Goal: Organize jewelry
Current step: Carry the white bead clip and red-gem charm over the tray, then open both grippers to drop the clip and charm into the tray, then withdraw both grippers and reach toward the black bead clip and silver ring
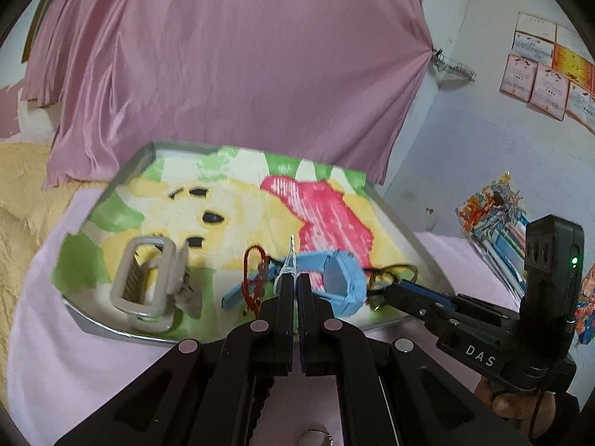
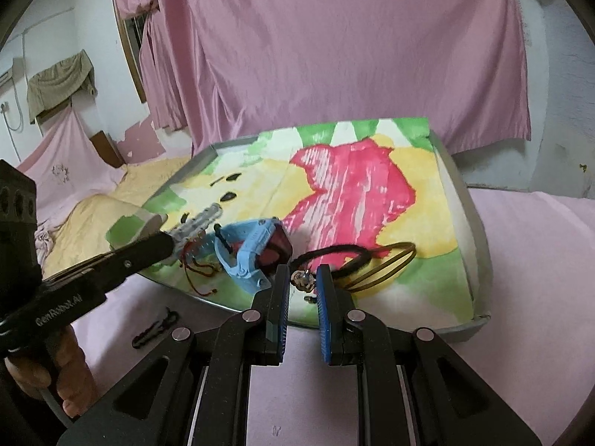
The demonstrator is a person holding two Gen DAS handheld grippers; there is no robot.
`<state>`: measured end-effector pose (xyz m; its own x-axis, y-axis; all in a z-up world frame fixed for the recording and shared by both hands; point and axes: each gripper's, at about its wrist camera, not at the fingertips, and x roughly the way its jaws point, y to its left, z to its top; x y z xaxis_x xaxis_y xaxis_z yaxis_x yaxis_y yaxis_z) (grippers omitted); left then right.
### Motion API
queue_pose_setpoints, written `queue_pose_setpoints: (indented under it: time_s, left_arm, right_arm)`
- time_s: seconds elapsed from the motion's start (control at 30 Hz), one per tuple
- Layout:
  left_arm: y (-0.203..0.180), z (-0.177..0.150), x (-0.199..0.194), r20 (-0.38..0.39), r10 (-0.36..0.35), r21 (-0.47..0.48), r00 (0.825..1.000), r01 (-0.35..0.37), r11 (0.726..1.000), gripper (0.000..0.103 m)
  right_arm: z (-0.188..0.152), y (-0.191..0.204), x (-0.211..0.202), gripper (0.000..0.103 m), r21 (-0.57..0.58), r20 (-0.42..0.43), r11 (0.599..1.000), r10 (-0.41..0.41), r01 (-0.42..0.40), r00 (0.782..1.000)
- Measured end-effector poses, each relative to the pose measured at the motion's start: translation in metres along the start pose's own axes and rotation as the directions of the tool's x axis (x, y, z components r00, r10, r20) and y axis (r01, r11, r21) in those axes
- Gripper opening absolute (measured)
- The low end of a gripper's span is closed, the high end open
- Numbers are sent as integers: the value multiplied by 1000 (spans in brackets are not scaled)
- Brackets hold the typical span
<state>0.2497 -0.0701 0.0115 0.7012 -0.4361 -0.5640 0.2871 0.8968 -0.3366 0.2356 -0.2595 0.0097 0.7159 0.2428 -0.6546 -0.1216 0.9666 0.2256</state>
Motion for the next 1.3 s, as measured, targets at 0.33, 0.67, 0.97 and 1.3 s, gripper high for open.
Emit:
queue_pose_setpoints:
  time_s: [0.33,0.67,0.97,1.3]
  left_arm:
    - [13,-1,14,-67,-9,-69,998,4,998,3]
    - [12,2,0,-13,-4,-63,1000,3,998,9]
    - [6,-6,-43,128,-2,-45,992,8,999,62]
    - [7,-38,-95,213,119,-22,970,-117,993,100]
  right_arm:
    - [0,0,4,14,1,-14,1000,-6,6,1000]
    - [-8,-4,-24,44,36,94,999,-37,33,995]
    - [-27,-8,-65,78,85,213,994,-80,63,974]
    - [-60,5,-120,94,75,395,994,-100,76,913]
